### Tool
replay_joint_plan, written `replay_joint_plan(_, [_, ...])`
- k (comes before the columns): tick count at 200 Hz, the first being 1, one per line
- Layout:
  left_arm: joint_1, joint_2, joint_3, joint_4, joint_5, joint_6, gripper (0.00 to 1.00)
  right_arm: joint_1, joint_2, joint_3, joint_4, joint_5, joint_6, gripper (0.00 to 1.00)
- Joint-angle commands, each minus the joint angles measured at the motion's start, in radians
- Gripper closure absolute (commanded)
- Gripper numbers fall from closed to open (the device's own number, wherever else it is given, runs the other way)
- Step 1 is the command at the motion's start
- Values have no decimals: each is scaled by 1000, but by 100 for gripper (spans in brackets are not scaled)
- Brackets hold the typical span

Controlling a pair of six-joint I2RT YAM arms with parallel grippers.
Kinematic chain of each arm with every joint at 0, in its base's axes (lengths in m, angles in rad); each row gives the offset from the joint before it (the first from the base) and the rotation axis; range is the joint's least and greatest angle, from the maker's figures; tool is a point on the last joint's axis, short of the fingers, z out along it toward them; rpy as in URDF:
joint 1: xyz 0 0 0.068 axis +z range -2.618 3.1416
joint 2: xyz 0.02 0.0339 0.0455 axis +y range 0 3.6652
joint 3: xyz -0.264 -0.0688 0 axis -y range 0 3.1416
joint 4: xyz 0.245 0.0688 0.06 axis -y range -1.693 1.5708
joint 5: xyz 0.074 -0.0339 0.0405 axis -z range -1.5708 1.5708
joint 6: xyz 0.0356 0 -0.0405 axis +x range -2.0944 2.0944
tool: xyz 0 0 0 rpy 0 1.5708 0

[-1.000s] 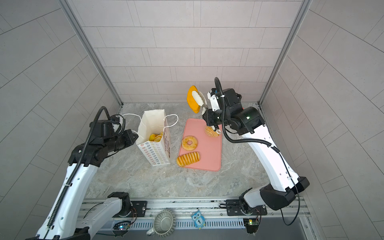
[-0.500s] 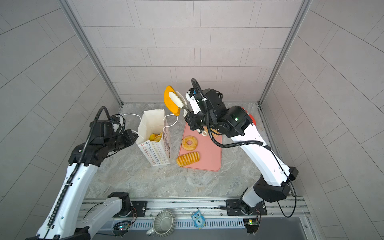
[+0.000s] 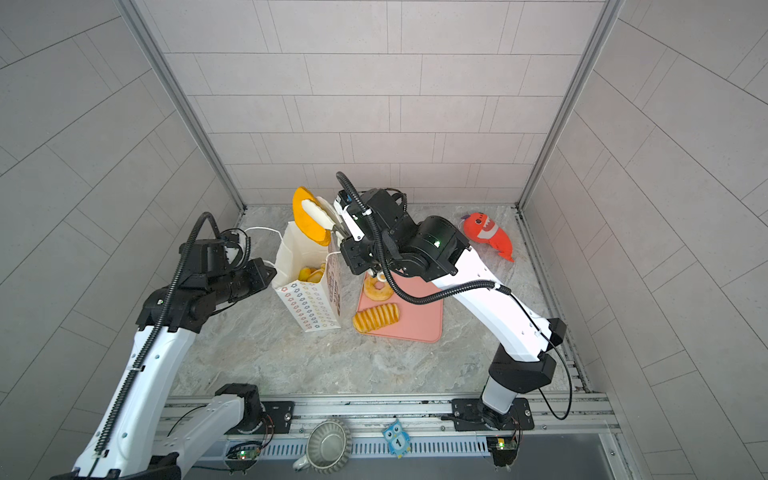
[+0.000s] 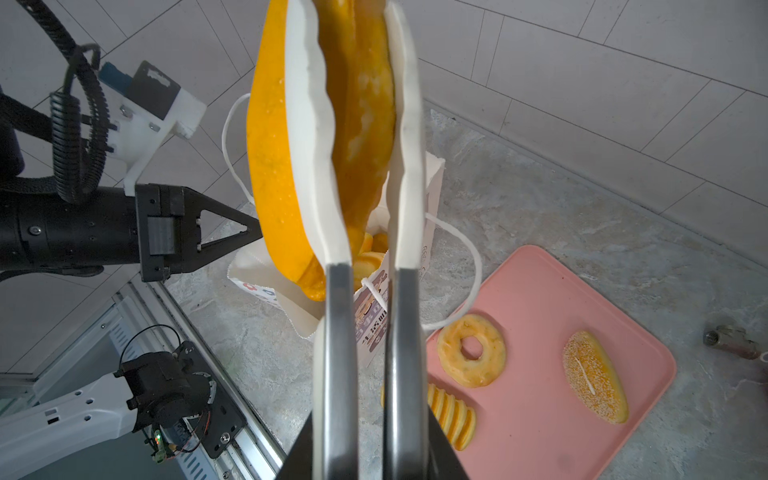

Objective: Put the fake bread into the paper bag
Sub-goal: 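Carry the orange bread in the tong over the bag held by the left gripper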

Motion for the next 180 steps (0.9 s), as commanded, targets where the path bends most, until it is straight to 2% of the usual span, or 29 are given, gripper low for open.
replay_joint_plan(1, [5, -14, 26, -10, 4, -10, 96, 17, 8, 27, 15, 31, 7, 71])
replay_joint_plan(77, [5, -28, 16, -10, 4, -16, 96, 49, 79, 24, 46, 47, 41, 71])
replay_joint_plan(180, [6, -30, 4, -2, 7, -18, 96, 53, 151, -6, 52, 95, 25, 70])
